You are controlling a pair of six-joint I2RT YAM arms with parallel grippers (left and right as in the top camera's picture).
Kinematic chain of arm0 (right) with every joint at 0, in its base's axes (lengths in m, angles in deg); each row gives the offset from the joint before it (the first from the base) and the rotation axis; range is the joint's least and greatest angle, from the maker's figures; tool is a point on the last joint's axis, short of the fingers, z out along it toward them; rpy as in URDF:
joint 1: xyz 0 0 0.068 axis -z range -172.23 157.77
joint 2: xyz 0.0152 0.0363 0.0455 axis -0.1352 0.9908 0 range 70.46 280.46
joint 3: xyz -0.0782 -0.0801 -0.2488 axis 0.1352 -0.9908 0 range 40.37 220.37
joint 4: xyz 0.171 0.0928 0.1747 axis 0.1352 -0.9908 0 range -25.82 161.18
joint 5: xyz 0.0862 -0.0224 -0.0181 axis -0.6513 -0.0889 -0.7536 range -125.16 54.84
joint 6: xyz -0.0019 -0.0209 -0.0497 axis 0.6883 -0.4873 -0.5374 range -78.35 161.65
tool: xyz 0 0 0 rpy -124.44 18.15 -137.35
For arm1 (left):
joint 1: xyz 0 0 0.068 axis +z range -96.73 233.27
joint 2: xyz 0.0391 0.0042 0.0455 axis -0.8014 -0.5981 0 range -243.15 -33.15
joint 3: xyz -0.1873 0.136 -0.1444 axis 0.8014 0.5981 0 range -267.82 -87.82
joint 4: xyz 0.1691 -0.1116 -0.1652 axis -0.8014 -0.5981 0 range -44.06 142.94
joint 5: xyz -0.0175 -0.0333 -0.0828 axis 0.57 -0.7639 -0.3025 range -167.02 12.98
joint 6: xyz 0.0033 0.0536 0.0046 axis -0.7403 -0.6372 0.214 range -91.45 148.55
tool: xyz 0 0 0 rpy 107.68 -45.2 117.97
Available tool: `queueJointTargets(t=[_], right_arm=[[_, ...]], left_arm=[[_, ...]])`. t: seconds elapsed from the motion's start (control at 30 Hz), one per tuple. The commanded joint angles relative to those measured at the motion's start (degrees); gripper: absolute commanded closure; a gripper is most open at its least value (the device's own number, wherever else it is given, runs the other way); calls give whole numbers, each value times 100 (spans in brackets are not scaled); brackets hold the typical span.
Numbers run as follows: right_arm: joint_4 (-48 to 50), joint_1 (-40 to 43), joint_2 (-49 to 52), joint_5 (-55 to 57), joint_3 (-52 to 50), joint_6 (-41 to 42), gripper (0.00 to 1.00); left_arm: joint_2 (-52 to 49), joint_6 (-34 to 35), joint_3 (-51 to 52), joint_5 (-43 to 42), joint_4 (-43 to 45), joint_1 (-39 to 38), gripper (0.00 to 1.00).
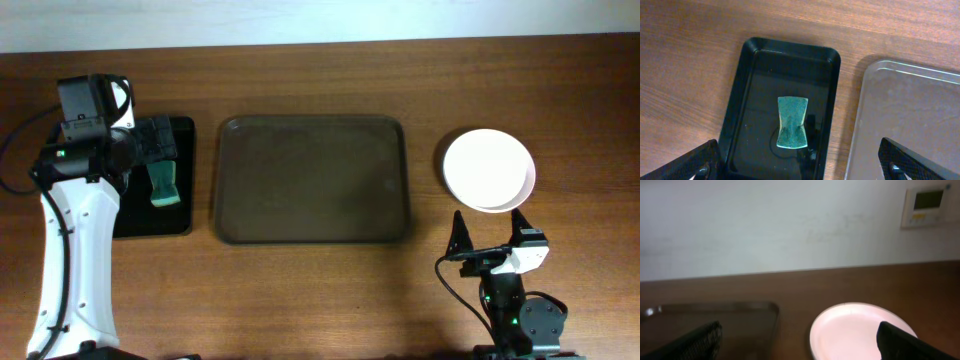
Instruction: Clean dirty plates on tray and stack at the side
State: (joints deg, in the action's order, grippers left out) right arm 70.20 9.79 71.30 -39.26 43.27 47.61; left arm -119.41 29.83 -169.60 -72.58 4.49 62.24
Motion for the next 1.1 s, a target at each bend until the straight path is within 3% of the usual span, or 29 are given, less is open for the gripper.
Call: queueJointTargets(t=[0.0, 0.1, 0.73, 0.93, 1.07], right_arm=[[15, -61, -66, 85, -258, -114, 2], [-341, -170, -66, 120, -258, -404, 2], [-332, -219, -63, 138, -258, -402, 1], [-332, -219, -63, 138, -258, -402, 2], [-332, -219, -63, 136, -258, -402, 2]], left_arm=[[-17, -26, -50, -61, 11, 15, 1], [-17, -26, -50, -61, 13, 15, 1], [-17, -28, -50, -61, 13, 15, 1], [551, -92, 402, 116, 20, -37, 1], [2031, -90, 2166, 214, 1714, -310, 1]])
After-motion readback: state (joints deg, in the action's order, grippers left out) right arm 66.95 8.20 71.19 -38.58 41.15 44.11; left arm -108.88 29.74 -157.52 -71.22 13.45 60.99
